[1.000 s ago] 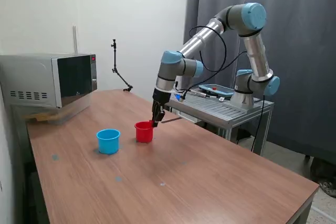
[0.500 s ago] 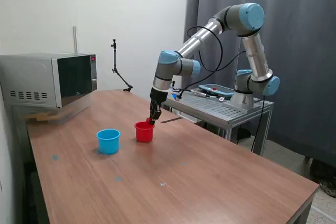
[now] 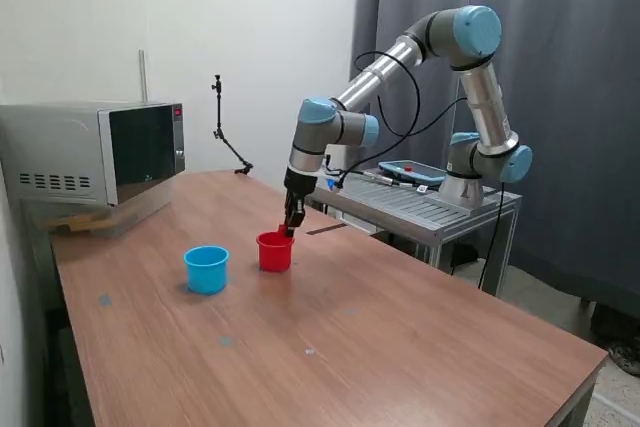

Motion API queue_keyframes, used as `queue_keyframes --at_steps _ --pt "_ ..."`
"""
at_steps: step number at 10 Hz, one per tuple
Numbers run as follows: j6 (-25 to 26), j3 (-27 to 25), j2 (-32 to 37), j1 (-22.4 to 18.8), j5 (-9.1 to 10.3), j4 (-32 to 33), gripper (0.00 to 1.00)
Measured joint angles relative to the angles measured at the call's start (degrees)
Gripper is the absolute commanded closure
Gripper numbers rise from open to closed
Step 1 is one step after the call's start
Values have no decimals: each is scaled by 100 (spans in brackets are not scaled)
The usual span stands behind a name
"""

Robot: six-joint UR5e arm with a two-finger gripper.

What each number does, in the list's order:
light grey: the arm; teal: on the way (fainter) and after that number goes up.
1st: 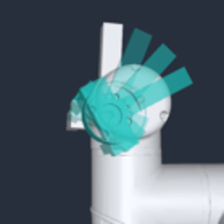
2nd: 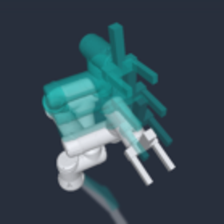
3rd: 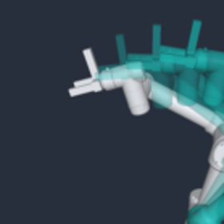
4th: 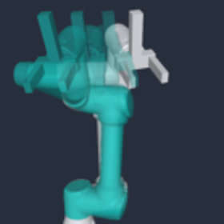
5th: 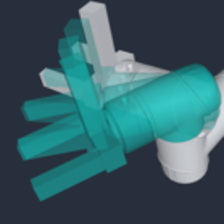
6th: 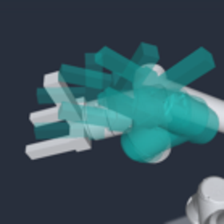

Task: Place red objects in the red bin, and blue objects in the blue bin.

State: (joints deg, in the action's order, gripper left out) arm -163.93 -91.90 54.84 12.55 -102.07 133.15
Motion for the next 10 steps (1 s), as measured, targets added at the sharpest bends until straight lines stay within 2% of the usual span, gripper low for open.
queue_keyframes --at_steps 6,10 --pt "-5 36 38 40 -58 -14 0" --pt "-58 57 673 -41 -98 -489 0"
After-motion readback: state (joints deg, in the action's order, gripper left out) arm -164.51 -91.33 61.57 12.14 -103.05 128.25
